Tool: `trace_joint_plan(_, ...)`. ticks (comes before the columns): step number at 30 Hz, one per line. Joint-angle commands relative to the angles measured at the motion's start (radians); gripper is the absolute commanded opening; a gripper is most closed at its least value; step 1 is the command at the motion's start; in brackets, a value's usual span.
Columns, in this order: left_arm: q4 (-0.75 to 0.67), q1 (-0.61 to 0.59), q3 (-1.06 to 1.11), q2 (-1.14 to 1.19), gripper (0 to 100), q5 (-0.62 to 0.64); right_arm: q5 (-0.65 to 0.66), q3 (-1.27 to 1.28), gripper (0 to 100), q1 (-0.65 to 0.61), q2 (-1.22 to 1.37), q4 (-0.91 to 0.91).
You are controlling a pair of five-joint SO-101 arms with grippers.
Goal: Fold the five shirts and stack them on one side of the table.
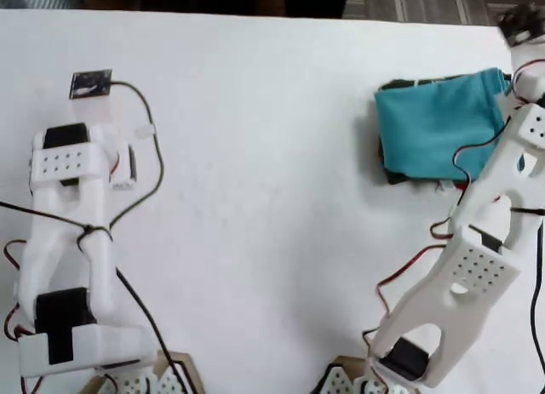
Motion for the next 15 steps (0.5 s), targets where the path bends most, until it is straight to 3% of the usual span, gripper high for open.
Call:
trace_joint_plan(1, -0.014, -0.009, -0.01, -0.052, 3, -0.005, -0.123, -0.135, 22.8, -0.007, -0.015, 0.005)
trace_joint_plan(5, -0.014, -0.012, -0.005, -0.055, 3, -0.006, -0.178, -0.187, 0.2, -0.042, -0.015, 0.142)
trace_joint_plan(7, -0.009, -0.037, -0.01, -0.058, 3, -0.005, -0.181, -0.19, 5.0, -0.067, -0.016, 0.231)
trace_joint_plan(10, -0.008, -0.104, -0.033, -0.058, 3, -0.008, -0.183, -0.238, 1.6, -0.117, -0.016, 0.367)
trace_joint_plan(15, -0.015, -0.331, -0.084, -0.051, 3, -0.043, -0.183, -0.356, 2.6, -0.188, -0.03, 0.472)
